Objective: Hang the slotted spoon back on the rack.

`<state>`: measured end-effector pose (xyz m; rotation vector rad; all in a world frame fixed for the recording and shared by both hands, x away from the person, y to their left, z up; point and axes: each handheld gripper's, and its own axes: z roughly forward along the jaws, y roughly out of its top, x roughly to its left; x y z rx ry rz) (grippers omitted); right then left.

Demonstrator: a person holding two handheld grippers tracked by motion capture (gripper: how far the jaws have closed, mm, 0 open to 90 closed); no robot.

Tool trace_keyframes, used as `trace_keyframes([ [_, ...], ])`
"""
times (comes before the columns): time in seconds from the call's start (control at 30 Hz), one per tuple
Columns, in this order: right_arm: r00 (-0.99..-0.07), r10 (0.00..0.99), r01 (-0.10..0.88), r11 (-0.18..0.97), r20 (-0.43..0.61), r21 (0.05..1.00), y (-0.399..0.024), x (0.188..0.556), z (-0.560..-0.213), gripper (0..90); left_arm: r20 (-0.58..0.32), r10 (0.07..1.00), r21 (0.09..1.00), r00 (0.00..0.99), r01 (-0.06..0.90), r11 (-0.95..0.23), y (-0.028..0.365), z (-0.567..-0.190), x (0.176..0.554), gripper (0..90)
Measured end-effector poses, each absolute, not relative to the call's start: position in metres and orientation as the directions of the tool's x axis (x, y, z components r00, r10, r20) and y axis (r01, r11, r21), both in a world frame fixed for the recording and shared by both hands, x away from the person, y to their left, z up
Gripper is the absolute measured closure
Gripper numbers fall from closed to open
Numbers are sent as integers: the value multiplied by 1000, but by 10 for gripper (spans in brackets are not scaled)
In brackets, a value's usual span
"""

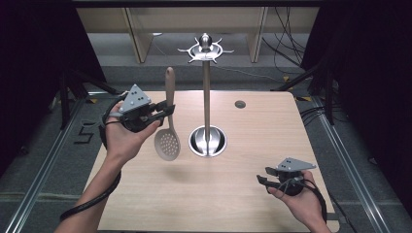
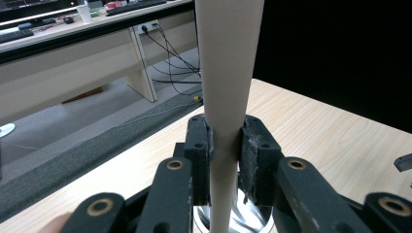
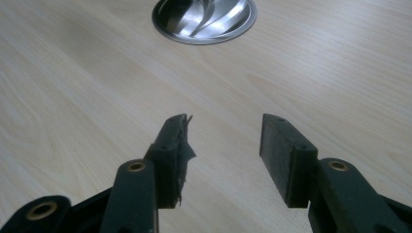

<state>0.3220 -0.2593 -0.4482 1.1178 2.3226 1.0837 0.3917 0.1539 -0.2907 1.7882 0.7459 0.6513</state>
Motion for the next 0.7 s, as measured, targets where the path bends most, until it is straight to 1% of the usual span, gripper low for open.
trace_keyframes([
  [0.5, -631, 776, 515, 398, 21, 759, -259, 322, -448, 536, 99, 744, 941, 661, 182, -286, 147, -288, 401, 746],
  [0.53, -630, 775, 523, 391, 35, 757, -259, 322, -449, 536, 100, 743, 940, 661, 182, -289, 147, -288, 401, 746],
  [0.7, -631, 775, 513, 398, 20, 760, -259, 322, -448, 536, 102, 741, 938, 664, 185, -295, 144, -287, 404, 746],
])
